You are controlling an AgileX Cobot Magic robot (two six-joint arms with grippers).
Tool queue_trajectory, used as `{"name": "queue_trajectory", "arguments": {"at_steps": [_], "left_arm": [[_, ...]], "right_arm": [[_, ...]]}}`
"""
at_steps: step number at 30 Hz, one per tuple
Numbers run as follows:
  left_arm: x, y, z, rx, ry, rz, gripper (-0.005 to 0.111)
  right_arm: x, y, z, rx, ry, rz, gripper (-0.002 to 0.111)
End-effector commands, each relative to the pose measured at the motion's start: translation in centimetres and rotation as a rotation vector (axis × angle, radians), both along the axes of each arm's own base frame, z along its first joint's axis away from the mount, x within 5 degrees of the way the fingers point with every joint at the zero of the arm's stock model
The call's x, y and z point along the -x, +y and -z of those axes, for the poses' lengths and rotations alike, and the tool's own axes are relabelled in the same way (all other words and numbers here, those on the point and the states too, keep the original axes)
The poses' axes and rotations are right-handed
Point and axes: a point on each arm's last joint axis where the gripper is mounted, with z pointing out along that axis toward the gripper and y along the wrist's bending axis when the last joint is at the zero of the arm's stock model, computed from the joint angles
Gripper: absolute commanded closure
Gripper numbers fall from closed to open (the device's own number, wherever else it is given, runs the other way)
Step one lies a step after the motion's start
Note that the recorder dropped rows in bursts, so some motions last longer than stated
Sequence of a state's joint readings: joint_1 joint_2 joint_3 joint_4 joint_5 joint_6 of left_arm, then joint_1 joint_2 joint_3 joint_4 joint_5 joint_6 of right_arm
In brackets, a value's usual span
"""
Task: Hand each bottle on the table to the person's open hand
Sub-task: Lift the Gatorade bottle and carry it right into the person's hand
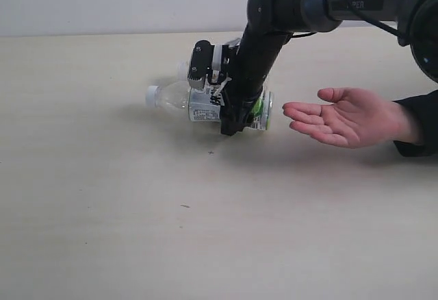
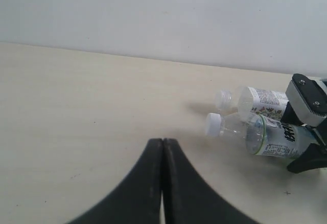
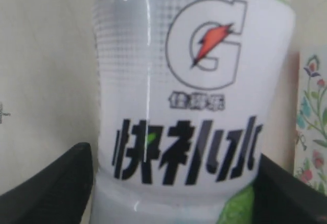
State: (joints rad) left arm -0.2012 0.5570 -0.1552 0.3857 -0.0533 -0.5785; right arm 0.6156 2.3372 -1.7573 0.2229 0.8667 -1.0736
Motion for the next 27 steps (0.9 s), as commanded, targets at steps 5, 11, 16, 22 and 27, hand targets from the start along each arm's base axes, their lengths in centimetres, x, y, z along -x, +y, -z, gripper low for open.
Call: {"name": "queue_trajectory", "arguments": {"at_steps": [5,11,16,22,27], "left_arm": [[0.0,0.0,0.1,0.003,0.000,-0.002,0.107],[0.0,0.0,0.1,0.003,0.000,-0.002,0.107],[0.0,0.0,0.1,0.003,0.000,-0.002,0.107],[0.0,0.0,0.1,0.003,0.000,-0.002,0.107],[0.0,0.0,0.1,0.003,0.000,-0.002,0.107]], "right_arm": [[0.1,0.4,-1.7,-0.067,0.023,0.116,0.096],[0.9,1.3,-6.7,-0.266,0.071,0.223,0.108],[1.9,0.9,-12.4,-0.379,0.037,0.286,0.108],[3.4,-2.1,-19.6,-0.395,-0.047,0.568,0.108],[5.0,-4.9,-24.0,-0.381,-0.124,0.768,0.108]]}}
